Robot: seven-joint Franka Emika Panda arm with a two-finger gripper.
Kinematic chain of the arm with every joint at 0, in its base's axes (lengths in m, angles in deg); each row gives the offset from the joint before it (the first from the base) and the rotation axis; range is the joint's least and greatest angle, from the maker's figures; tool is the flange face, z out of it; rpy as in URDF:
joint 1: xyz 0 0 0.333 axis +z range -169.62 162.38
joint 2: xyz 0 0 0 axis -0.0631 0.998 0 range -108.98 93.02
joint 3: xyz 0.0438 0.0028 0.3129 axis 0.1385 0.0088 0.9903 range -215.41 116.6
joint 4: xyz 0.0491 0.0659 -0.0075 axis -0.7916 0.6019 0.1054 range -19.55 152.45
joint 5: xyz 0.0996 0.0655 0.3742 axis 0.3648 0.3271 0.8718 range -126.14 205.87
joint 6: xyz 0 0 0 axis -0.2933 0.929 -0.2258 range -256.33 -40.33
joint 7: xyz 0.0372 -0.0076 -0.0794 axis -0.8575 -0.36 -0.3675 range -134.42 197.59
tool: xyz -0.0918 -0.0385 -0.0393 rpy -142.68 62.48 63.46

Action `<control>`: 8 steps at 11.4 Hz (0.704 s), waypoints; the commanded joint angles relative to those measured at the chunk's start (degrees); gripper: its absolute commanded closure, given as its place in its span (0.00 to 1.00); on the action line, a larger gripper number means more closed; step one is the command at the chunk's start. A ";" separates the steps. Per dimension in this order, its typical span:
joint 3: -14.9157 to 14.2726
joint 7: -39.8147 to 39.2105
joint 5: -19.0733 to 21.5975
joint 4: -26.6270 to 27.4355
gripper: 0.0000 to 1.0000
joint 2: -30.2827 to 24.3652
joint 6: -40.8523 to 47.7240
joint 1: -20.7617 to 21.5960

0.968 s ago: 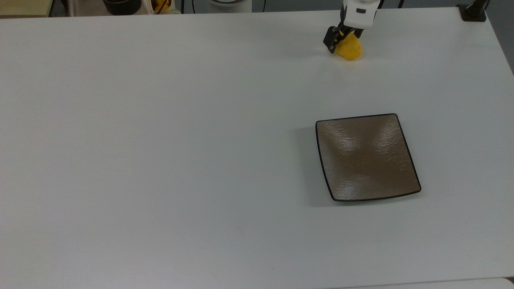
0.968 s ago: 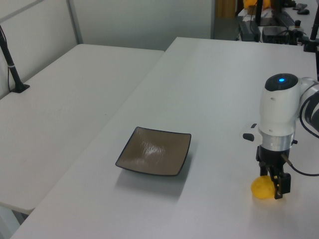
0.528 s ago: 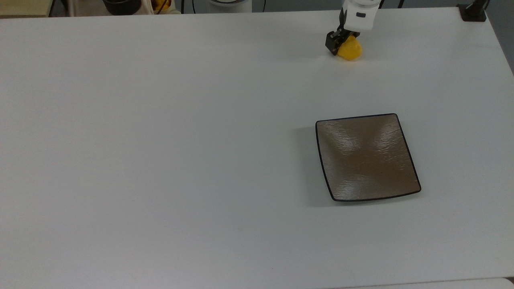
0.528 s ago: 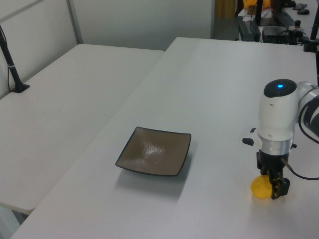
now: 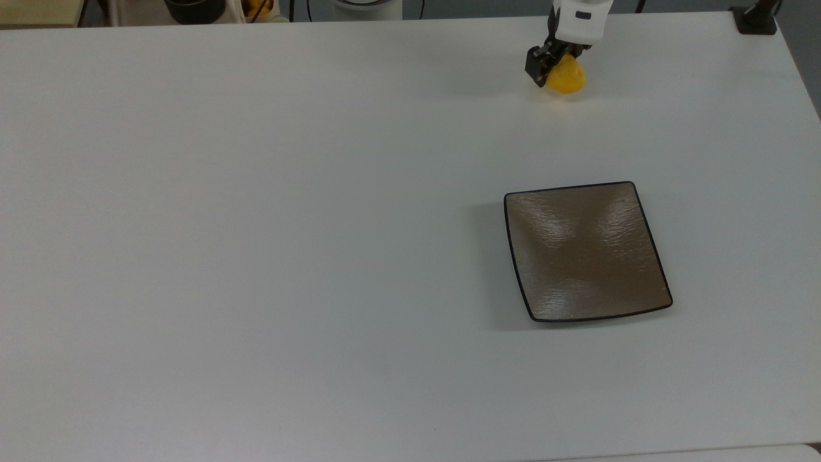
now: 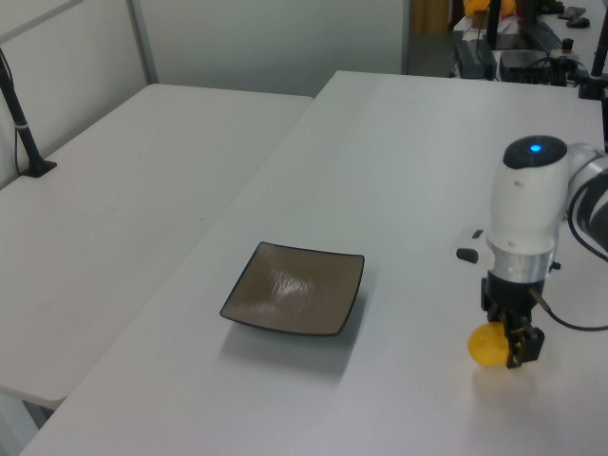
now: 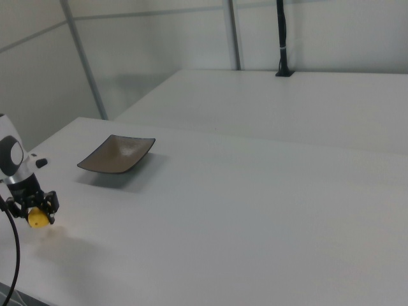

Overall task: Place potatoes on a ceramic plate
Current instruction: 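Lift the grasped potato up off the table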

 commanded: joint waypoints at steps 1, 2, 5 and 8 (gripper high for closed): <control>-3.25 1.00 -1.09 -6.90 0.95 -3.17 10.11 -1.11; -4.83 0.65 -1.00 -11.28 0.95 -3.27 15.72 -1.20; -9.76 0.47 -0.47 -22.37 0.95 -3.09 23.23 -1.11; -12.14 0.56 -0.47 -27.84 0.95 -2.13 25.62 -0.85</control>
